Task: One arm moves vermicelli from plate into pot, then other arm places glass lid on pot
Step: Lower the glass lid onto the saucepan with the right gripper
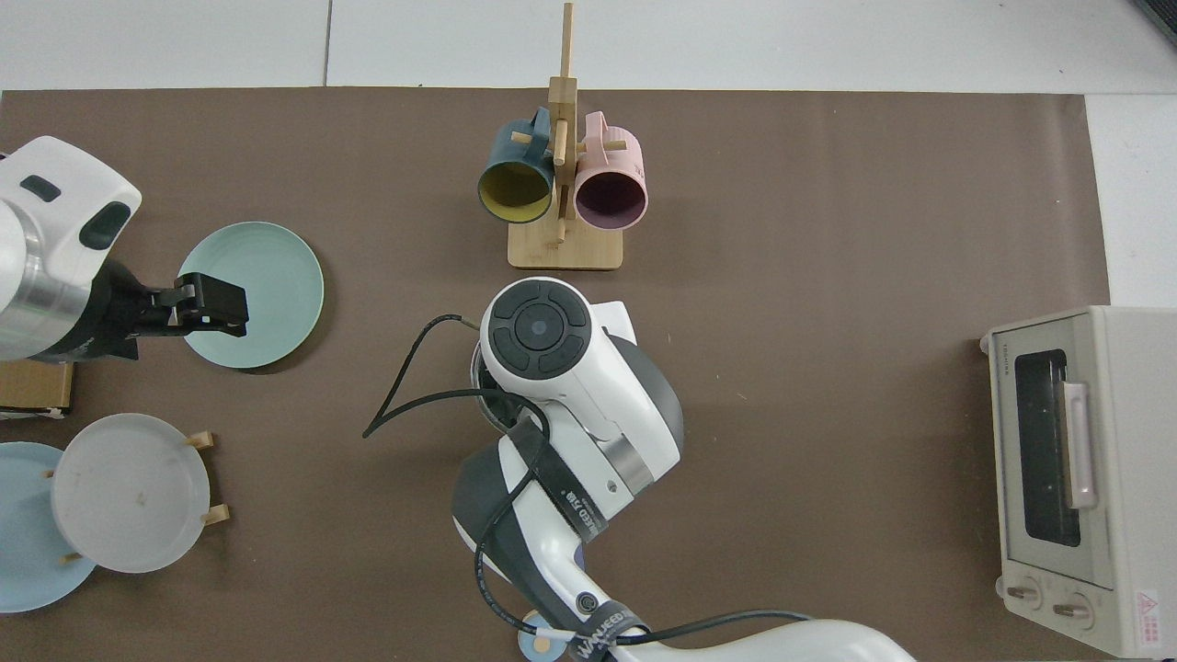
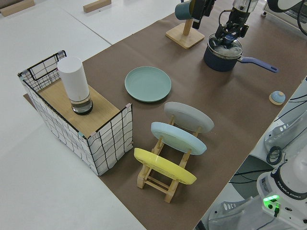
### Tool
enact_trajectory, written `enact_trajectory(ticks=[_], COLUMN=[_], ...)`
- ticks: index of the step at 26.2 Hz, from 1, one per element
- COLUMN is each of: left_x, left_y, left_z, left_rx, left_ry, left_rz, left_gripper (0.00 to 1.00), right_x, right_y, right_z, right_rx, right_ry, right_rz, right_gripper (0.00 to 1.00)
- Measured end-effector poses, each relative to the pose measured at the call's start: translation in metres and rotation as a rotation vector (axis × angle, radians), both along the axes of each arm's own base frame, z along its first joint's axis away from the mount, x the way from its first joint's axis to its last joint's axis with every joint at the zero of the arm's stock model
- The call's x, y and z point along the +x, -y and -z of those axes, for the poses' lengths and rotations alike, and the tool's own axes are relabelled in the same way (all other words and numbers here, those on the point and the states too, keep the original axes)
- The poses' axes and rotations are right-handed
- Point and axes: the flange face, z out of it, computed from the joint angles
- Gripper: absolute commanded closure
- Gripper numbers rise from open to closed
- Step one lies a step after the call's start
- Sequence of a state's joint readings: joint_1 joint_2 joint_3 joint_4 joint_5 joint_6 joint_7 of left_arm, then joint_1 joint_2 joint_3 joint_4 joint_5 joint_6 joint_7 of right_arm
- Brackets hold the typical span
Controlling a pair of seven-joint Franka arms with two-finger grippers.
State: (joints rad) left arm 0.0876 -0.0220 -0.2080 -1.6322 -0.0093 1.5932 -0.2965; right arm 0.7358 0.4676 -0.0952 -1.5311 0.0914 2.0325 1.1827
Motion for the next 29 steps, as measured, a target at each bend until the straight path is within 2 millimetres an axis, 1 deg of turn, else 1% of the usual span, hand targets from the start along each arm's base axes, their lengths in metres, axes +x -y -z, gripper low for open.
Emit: enact_trajectory(ticks=[8, 14, 29], left_x=[0.0005, 0.0004, 0.0003], left_y=[-0.0063, -0.0064, -0.0064], left_z=[-0.0001, -0.0002, -0.0002], left_rx=[0.0, 0.0, 0.0], left_ry=[-0.001, -0.001, -0.002], left_rz=[-0.012, -0.012, -0.013], left_gripper=[0.0, 0.0, 0.0], right_x=[0.0007, -0.0003, 0.0009], right_y=[-0.0006, -0.0031, -0.0013], right_z=[0.0014, 0.006, 0.0089], right_rx=[0.003, 0.001, -0.004], right_ry=[0.003, 0.001, -0.004], right_rz=[0.001, -0.003, 0.0], right_gripper=[0.76, 0.76, 0.75])
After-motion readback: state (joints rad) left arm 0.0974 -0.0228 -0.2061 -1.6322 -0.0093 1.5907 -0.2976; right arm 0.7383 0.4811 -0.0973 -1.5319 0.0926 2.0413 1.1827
